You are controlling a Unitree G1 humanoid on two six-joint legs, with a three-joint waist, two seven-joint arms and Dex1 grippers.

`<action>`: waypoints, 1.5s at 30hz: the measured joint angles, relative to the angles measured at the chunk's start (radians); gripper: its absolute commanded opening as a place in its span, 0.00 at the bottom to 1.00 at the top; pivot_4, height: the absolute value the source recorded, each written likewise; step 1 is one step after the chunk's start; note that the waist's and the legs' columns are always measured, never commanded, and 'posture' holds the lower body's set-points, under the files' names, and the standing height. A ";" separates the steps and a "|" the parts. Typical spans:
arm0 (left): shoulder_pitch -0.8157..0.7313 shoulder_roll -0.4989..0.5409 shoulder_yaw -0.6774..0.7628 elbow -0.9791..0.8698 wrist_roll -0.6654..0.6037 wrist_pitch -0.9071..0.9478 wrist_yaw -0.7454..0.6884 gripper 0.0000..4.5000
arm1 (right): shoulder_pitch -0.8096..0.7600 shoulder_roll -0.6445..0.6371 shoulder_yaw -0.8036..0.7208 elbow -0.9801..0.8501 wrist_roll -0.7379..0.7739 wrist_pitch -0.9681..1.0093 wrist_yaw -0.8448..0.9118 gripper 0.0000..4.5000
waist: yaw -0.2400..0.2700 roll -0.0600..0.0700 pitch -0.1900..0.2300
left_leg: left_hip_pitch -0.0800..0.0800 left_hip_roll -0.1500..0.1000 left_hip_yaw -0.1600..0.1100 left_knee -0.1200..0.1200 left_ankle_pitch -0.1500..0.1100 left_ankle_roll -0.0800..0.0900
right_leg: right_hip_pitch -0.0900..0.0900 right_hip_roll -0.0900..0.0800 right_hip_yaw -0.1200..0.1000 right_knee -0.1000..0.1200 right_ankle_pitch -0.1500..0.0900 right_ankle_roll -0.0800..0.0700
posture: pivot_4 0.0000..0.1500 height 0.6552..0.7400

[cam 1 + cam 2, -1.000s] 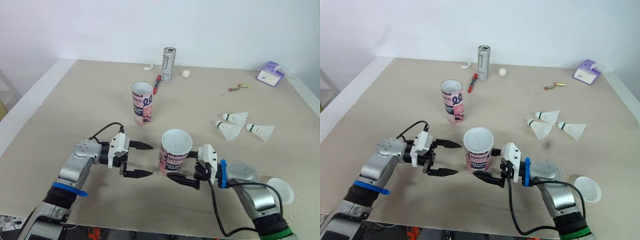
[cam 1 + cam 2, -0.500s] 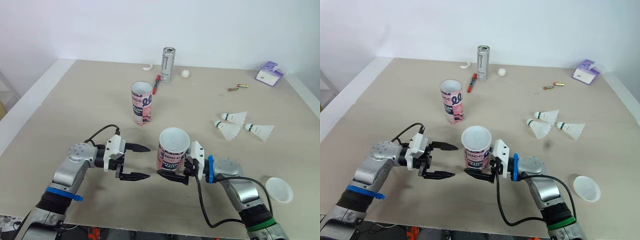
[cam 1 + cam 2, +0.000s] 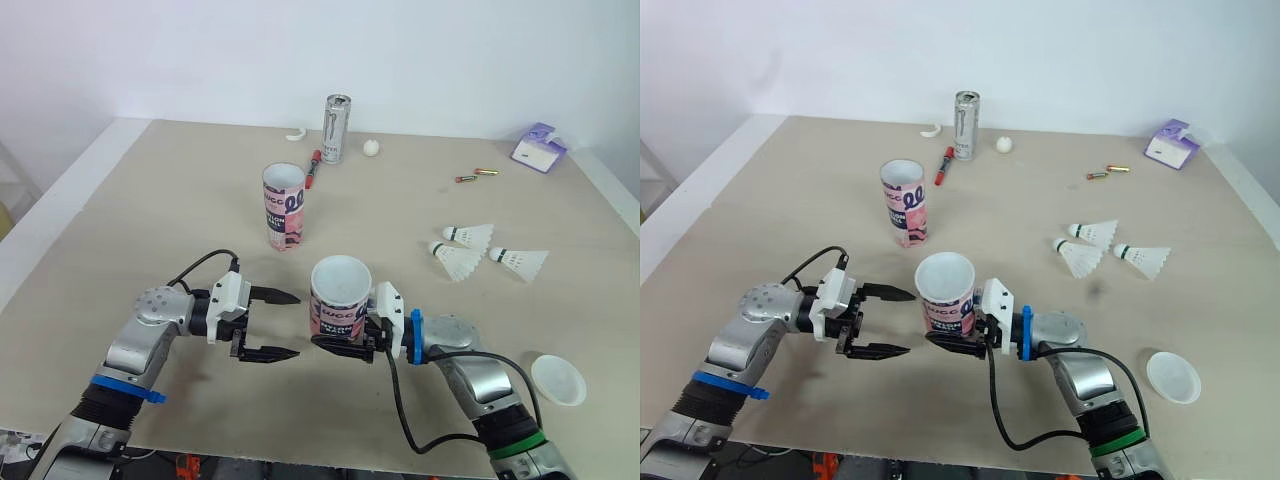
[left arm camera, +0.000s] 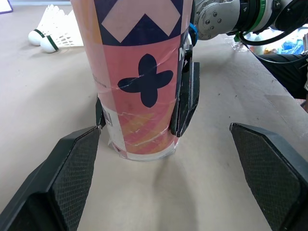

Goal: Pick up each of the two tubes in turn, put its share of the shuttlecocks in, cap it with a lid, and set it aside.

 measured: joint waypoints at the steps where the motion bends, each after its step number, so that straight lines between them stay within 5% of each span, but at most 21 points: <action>1: 0.000 0.000 0.000 0.000 0.000 0.000 0.000 1.00 | 0.004 -0.003 -0.002 -0.003 0.001 -0.001 -0.001 0.67 | 0.000 0.000 0.000 | 0.000 0.000 0.000 0.000 0.000 0.000 | 0.000 0.000 0.000 0.000 0.000 0.000 | 1.00 1.00; 8: -0.001 -0.002 -0.001 0.000 -0.001 -0.001 0.000 1.00 | 0.085 -0.034 -0.057 -0.103 0.032 0.037 -0.054 0.67 | 0.002 0.000 0.000 | -0.001 0.000 0.000 0.000 0.000 0.000 | 0.000 0.000 0.000 0.000 0.000 0.001 | 1.00 1.00; 13: -0.001 -0.002 -0.004 -0.024 -0.008 0.024 -0.002 1.00 | 0.243 -0.055 -0.358 -0.344 0.211 0.172 -0.254 0.67 | 0.004 0.000 0.000 | 0.000 0.000 -0.001 0.000 0.000 0.000 | 0.001 -0.001 0.000 0.000 -0.001 0.002 | 1.00 1.00; 18: 0.003 -0.001 -0.008 -0.039 -0.011 0.035 -0.004 1.00 | 0.314 -0.061 -0.651 -0.377 0.321 0.228 -0.428 0.67 | 0.003 0.000 0.000 | 0.000 0.000 -0.001 0.000 0.000 0.000 | 0.001 -0.001 0.001 0.000 -0.001 -0.003 | 1.00 1.00; 27: 0.003 -0.007 -0.019 -0.053 -0.011 0.048 0.001 1.00 | 0.304 -0.158 -1.031 0.078 0.229 0.137 -0.695 0.67 | 0.000 0.001 0.000 | 0.002 -0.001 0.005 0.000 0.000 0.000 | 0.001 -0.001 0.004 0.000 -0.001 -0.002 | 1.00 1.00; 37: -0.008 -0.017 -0.026 -0.062 -0.011 0.055 0.022 1.00 | 0.144 -0.305 -1.052 0.615 0.124 -0.019 -0.777 0.67 | -0.013 0.006 0.000 | 0.008 -0.002 0.011 -0.001 0.001 0.002 | 0.003 -0.001 0.016 0.000 -0.001 0.005 | 1.00 1.00; 45: -0.019 -0.048 -0.027 -0.079 -0.032 0.079 0.041 1.00 | 0.107 -0.307 -0.987 0.723 0.093 -0.082 -0.754 0.67 | -0.017 0.007 0.000 | 0.008 -0.002 0.011 -0.001 0.001 0.002 | 0.003 0.000 0.017 0.000 0.000 0.005 | 1.00 1.00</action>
